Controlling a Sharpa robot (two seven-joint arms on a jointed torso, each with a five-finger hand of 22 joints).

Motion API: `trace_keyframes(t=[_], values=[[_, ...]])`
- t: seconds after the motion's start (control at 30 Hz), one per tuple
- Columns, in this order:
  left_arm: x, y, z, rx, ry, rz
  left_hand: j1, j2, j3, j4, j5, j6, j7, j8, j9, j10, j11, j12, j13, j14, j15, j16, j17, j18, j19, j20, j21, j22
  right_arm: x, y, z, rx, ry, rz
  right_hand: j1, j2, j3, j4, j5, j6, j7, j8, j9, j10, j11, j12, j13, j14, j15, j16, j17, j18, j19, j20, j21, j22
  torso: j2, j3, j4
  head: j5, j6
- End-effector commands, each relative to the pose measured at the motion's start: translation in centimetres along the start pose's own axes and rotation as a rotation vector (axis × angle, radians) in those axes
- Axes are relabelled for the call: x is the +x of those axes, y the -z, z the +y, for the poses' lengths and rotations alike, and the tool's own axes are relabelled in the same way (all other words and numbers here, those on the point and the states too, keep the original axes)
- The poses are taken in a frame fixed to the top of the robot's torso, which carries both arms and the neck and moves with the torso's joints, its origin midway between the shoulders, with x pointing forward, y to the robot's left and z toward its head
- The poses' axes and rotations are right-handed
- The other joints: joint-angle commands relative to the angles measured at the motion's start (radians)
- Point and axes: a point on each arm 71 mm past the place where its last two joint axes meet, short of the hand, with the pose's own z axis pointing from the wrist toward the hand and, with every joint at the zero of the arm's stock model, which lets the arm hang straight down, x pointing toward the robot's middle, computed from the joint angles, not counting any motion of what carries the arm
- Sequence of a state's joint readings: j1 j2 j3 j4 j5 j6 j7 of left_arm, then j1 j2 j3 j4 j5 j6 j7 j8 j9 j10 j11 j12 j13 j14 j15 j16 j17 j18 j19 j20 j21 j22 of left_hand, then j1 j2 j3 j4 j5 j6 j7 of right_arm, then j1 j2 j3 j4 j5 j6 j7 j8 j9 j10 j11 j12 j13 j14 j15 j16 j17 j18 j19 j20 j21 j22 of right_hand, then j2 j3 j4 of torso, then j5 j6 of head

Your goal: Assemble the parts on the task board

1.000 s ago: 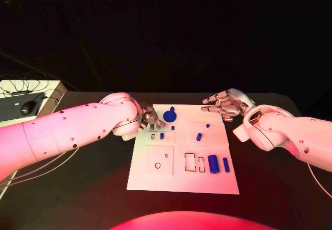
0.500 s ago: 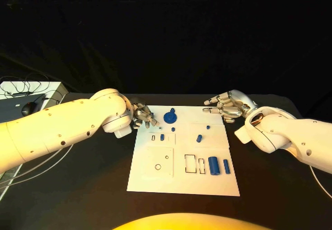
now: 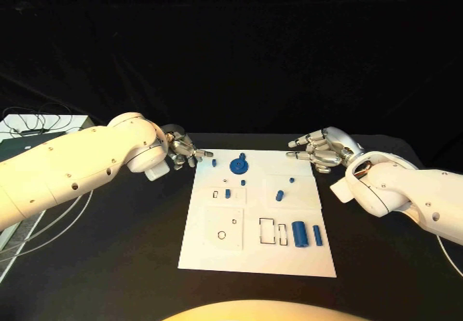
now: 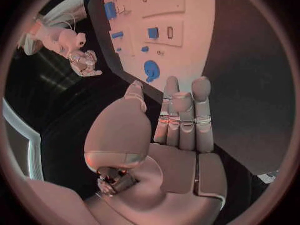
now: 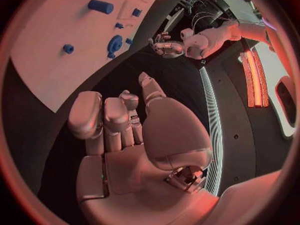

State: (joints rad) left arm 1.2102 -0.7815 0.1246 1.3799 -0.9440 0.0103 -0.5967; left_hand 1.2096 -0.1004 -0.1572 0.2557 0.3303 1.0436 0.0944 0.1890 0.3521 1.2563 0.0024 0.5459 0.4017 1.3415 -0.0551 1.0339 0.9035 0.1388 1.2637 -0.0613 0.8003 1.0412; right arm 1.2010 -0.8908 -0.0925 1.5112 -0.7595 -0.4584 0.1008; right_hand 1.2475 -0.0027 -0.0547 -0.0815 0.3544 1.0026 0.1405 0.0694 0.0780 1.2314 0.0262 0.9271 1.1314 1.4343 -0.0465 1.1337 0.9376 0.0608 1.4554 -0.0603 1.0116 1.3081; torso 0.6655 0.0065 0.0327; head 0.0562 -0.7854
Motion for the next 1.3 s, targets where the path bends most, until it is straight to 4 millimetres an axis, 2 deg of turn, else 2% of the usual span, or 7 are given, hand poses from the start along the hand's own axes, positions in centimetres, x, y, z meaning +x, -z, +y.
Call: trace_keyframes(t=[0.03, 0.13, 0.17, 0.3, 0.7, 1.0, 1.3], values=[[-0.4, -0.5, 0.2, 0.007, -0.008, 0.008, 0.002, -0.008, 0.007, 0.020, -0.002, -0.002, 0.002, 0.018, -0.042, 0.002, 0.005, 0.006, -0.009, -0.004, 0.002, 0.001, -0.007, 0.014, 0.004, 0.009, -0.007, 0.001, -0.2, 0.0, 0.1, -0.018, -0.003, -0.013, -0.005, -0.001, -0.002, -0.006, 0.003, 0.001, 0.007, 0.002, 0.000, -0.008, 0.000, -0.004, -0.001, 0.001, -0.003, -0.007, -0.001, 0.018, -0.007, -0.001, -0.003, 0.131, 0.001, -0.0003, -0.0003, 0.001, 0.004], [-0.7, -0.9, 0.4, -0.005, -0.011, -0.007, 0.001, -0.010, 0.008, 0.022, -0.002, -0.005, 0.003, 0.025, -0.057, 0.000, 0.005, 0.008, -0.013, -0.005, 0.003, 0.002, -0.009, 0.015, 0.005, 0.009, -0.010, 0.002, -0.2, -0.1, 0.0, -0.018, -0.003, -0.014, -0.005, -0.001, -0.002, -0.006, 0.003, 0.001, 0.007, 0.002, 0.000, -0.008, 0.000, -0.004, -0.001, 0.001, -0.003, -0.007, -0.001, 0.018, -0.007, -0.001, -0.003, 0.131, 0.001, -0.0007, -0.0004, 0.003, 0.005], [-0.8, -1.2, 0.4, -0.008, -0.012, -0.013, 0.002, -0.009, 0.009, 0.022, -0.002, -0.009, 0.003, 0.041, -0.081, -0.002, 0.005, 0.013, -0.019, -0.007, 0.003, 0.005, -0.014, 0.015, 0.004, 0.009, -0.014, 0.005, -0.2, -0.1, 0.0, -0.018, -0.003, -0.014, -0.005, -0.001, -0.002, -0.006, 0.003, 0.001, 0.007, 0.002, 0.000, -0.008, 0.000, -0.004, -0.001, 0.001, -0.003, -0.007, -0.001, 0.018, -0.007, -0.001, -0.003, 0.131, 0.001, -0.0003, -0.0003, 0.004, 0.006], [-1.0, -2.0, 0.2, -0.018, -0.018, -0.028, 0.004, -0.001, 0.004, 0.016, -0.001, -0.011, 0.004, 0.049, -0.092, -0.005, 0.005, 0.017, -0.020, -0.007, 0.003, 0.008, -0.015, 0.015, 0.006, 0.010, -0.014, 0.009, -0.2, -0.1, 0.1, -0.018, -0.003, -0.014, -0.005, 0.001, 0.000, -0.007, 0.003, 0.001, 0.007, 0.002, 0.000, -0.010, 0.000, -0.007, -0.004, 0.001, -0.003, -0.008, -0.002, 0.018, -0.007, -0.002, -0.005, 0.131, 0.001, -0.0012, -0.0007, 0.006, 0.008], [-0.3, -4.8, -0.3, -0.061, -0.045, -0.035, 0.007, 0.030, -0.013, -0.003, 0.002, -0.016, 0.003, 0.058, -0.108, -0.018, 0.005, 0.034, -0.018, -0.009, 0.004, 0.021, -0.010, 0.018, 0.005, 0.013, -0.011, 0.022, 0.0, -0.3, 0.1, -0.018, -0.004, -0.010, -0.005, 0.001, 0.000, -0.007, 0.003, 0.001, 0.007, 0.002, 0.000, -0.010, 0.000, -0.007, -0.004, 0.001, -0.003, -0.008, -0.002, 0.018, -0.007, -0.002, -0.005, 0.131, 0.003, -0.0014, -0.0016, 0.008, 0.016], [0.6, -5.9, -0.7, -0.079, -0.063, -0.006, 0.006, 0.038, -0.017, -0.008, 0.002, -0.013, 0.001, 0.061, -0.110, -0.018, 0.005, 0.036, -0.019, -0.007, 0.003, 0.031, -0.002, 0.018, 0.008, 0.014, -0.003, 0.030, 0.1, -0.3, 0.2, -0.020, -0.004, -0.006, -0.005, 0.001, 0.000, -0.007, 0.003, 0.001, 0.007, 0.002, 0.000, -0.010, 0.000, -0.007, -0.004, 0.001, -0.003, -0.008, -0.002, 0.018, -0.007, -0.002, -0.005, 0.131, 0.003, -0.0012, -0.0010, 0.007, 0.017], [1.0, -6.4, -1.5, -0.079, -0.062, 0.009, -0.016, 0.045, -0.029, -0.007, 0.007, 0.002, -0.004, 0.070, -0.109, -0.016, 0.002, 0.044, -0.015, -0.002, 0.002, 0.056, 0.019, 0.015, 0.015, 0.013, 0.025, 0.056, 0.3, -0.4, 0.3, -0.020, -0.004, -0.003, -0.005, 0.001, 0.000, -0.007, 0.003, 0.001, 0.007, 0.002, 0.000, -0.010, 0.000, -0.007, -0.004, 0.001, -0.003, -0.008, -0.002, 0.018, -0.007, -0.002, -0.005, 0.131, 0.002, 0.0012, -0.0026, 0.006, 0.015]])
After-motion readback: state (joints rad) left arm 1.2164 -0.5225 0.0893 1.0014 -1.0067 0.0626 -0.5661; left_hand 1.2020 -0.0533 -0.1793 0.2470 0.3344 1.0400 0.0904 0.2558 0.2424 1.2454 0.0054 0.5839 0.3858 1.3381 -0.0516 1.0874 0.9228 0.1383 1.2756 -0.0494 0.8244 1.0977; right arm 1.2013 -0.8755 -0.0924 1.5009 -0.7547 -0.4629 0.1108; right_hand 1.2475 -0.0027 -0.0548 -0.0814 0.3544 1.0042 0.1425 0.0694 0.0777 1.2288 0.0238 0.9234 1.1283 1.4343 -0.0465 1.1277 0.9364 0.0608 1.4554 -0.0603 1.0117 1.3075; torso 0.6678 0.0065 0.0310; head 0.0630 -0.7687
